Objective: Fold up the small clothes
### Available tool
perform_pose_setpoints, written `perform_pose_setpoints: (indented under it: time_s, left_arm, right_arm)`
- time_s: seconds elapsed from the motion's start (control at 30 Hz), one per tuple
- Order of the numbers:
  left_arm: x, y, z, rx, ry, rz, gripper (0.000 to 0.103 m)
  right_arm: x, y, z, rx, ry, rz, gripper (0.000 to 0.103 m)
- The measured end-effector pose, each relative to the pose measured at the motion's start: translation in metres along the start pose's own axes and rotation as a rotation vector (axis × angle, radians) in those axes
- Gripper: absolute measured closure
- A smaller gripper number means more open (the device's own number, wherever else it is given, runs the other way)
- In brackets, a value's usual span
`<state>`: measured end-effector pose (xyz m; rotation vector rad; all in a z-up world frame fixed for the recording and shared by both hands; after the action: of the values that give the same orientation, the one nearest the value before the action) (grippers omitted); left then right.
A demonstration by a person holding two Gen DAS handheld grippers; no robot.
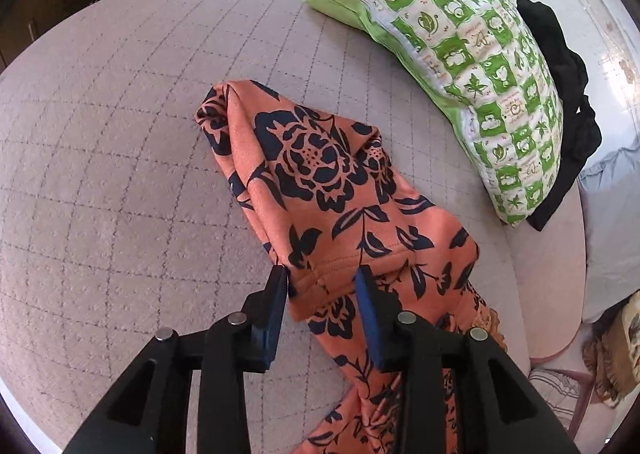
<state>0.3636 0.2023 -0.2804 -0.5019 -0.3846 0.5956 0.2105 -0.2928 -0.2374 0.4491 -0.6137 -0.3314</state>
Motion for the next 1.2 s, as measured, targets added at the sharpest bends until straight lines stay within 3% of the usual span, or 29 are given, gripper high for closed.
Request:
perform_pose_setpoints:
  time_s: [0.07,0.1,0.13,0.2,0.33,0.43,0.57,0.73,0.87,1.03,1.1,1.2]
  left_arm:
    - [0.001,-0.001,-0.001,-0.005,-0.020,-0.008,0.074]
    - [0.001,-0.001,-0.001,-0.004,-0.029,-0.018,0.091]
    - [0.001,-0.003,0.000,0.002,-0.033,-0.033,0.097]
    - [0.001,-0.008,0.004,0.021,-0.053,-0.056,0.098]
    - [-0.006,-0.023,0.023,-0.017,-0.095,-0.093,0.098]
    - [-0.017,-0.042,0.043,-0.081,-0.104,-0.118,0.098]
    - [-0.044,-0.085,0.073,-0.220,-0.093,-0.190,0.099]
    - [-0.106,-0.163,0.089,-0.376,-0.020,-0.309,0.099]
    - [-0.162,-0.222,0.079,-0.448,0.066,-0.401,0.099]
    - [-0.225,-0.273,0.051,-0.522,0.165,-0.449,0.099]
    - [-0.247,-0.286,0.038,-0.548,0.207,-0.455,0.098]
    - [-0.277,-0.296,0.018,-0.538,0.234,-0.482,0.098]
  right_arm:
    - [0.000,0.000,-0.001,-0.005,-0.001,0.003,0.053]
    - [0.000,0.000,-0.001,-0.006,0.000,0.004,0.053]
    - [0.000,0.000,-0.001,-0.006,-0.001,0.006,0.053]
    - [0.000,0.000,-0.002,-0.008,-0.001,0.006,0.053]
    - [0.000,0.002,-0.002,-0.001,0.004,0.013,0.053]
    - [-0.001,0.006,0.002,0.015,-0.005,0.022,0.053]
    - [0.001,0.010,0.010,0.088,-0.011,0.008,0.053]
    - [0.006,0.006,0.020,0.206,-0.001,-0.053,0.053]
    - [0.007,-0.003,0.021,0.382,0.069,-0.150,0.049]
    - [0.008,-0.034,0.014,0.692,0.146,-0.416,0.032]
    - [0.006,-0.057,0.004,0.774,0.170,-0.572,0.032]
    - [0.002,-0.079,-0.008,0.829,0.205,-0.728,0.032]
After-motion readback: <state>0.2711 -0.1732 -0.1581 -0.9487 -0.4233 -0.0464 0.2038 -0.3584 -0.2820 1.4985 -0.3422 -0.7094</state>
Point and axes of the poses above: each gripper's, at about its wrist camera, not at the fingertips, and z roughly against the way its jaws point, y to its left, x to its top, the point moved 2 cm from there along -z, roughly the way its jaws point, and after that the axes turned 2 degrees about -x, right-handed, at the moved point
